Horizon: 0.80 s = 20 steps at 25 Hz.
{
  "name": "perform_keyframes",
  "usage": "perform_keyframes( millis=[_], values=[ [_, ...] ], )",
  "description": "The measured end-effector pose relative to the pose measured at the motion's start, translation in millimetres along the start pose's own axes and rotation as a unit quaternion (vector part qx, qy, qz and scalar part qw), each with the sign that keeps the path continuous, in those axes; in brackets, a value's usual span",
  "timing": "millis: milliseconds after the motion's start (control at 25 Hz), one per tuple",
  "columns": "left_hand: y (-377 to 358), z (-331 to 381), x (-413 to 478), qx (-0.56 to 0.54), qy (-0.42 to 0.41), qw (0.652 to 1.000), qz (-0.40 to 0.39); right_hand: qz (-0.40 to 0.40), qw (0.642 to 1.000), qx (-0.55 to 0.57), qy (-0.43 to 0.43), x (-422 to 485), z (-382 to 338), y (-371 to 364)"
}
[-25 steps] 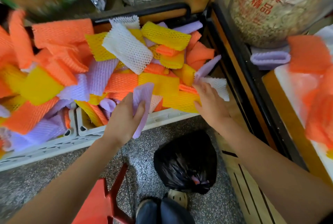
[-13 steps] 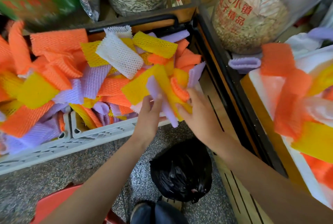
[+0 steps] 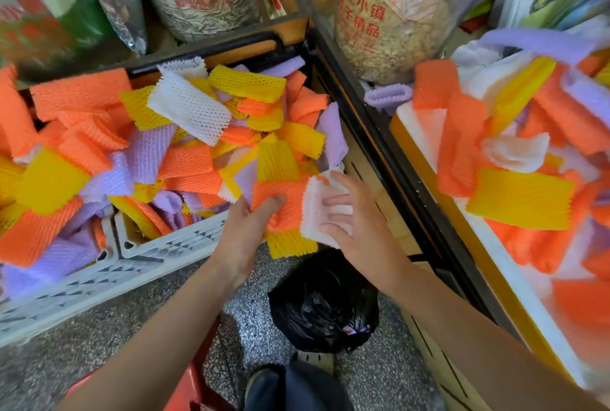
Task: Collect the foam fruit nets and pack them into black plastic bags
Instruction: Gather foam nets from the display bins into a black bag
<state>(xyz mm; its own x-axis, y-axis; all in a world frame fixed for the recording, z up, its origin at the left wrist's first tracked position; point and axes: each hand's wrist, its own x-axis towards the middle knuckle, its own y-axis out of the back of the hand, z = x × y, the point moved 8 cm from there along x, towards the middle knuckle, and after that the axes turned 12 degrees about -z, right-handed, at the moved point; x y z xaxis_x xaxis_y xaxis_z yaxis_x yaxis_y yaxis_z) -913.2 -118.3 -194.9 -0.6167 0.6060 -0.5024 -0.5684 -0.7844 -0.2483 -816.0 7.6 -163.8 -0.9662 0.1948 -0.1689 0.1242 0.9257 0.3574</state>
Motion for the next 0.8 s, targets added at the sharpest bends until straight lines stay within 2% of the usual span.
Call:
perform_keyframes(
  millis=[40,120,200,280,440,480,560,640,800],
  values=[
    [-3,-2,-6,0.006,0.003,1.000,-0.024,0.009,0.999,0.000,-0.038,-6,4,3],
    [-8,-5,-17,0.017,0.013,0.997,-0.076,0.009,0.992,-0.068,-0.102,-18,12,9],
    [-10,-10,-29,0.050,0.028,0.992,-0.115,0.006,0.983,-0.146,-0.108,-30,7,15],
    [-7,-13,-42,0.069,0.037,0.989,-0.127,0.024,0.982,-0.166,-0.092,-42,-6,22],
    [-2,-11,-62,0.111,0.045,0.982,-0.144,0.070,0.993,-0.047,-0.088,-67,-24,26],
    [-3,-9,-67,0.127,0.052,0.979,-0.153,0.056,0.993,-0.019,-0.098,-71,-25,20],
    [-12,-8,-75,0.132,0.067,0.971,-0.189,-0.038,0.990,-0.010,-0.132,-76,-26,-5],
    [-30,-4,-86,0.089,0.066,0.967,-0.228,-0.102,0.980,-0.024,-0.169,-84,-21,-23],
    [-55,0,-98,-0.065,0.070,0.958,-0.271,-0.023,0.983,0.058,-0.172,-99,-26,-6]
  ],
)
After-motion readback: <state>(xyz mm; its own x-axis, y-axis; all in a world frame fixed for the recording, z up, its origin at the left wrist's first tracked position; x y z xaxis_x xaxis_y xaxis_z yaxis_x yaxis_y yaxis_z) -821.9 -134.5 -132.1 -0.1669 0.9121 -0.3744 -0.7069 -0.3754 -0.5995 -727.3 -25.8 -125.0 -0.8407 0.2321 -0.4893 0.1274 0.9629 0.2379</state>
